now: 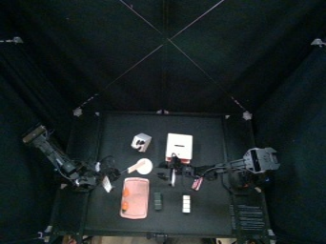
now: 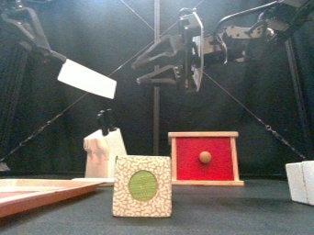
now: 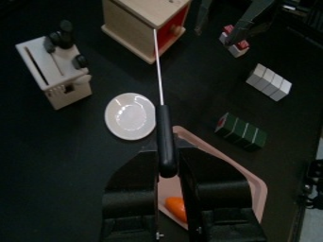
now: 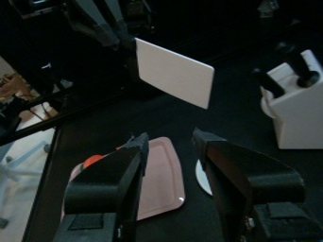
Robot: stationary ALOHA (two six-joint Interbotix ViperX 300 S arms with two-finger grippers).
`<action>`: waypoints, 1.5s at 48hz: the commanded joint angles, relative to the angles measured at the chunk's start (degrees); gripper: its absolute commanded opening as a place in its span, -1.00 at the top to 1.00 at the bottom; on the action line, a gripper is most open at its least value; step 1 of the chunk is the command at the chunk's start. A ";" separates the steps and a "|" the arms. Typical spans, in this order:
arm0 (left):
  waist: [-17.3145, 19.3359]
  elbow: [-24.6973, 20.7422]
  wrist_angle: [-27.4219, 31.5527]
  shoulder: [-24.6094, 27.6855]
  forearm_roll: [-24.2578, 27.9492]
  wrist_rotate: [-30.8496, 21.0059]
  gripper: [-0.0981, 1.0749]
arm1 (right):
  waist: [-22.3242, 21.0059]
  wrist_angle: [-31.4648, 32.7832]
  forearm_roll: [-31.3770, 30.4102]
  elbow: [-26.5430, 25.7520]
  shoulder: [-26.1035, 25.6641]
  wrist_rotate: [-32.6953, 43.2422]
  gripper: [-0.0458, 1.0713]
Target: Put cleaver back in holder
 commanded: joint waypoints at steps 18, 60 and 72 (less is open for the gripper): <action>18.72 -13.97 6.59 -2.37 -12.39 19.95 0.11 | -2.02 -2.02 2.55 3.78 -4.57 -0.18 -0.11; 44.38 -10.72 -1.41 -2.72 -30.23 35.95 0.11 | -4.04 -2.29 3.60 3.34 -3.87 -0.18 0.00; 46.23 -11.25 -2.29 0.97 -30.85 38.06 0.11 | -10.37 -2.46 4.04 -2.72 0.97 -0.18 0.00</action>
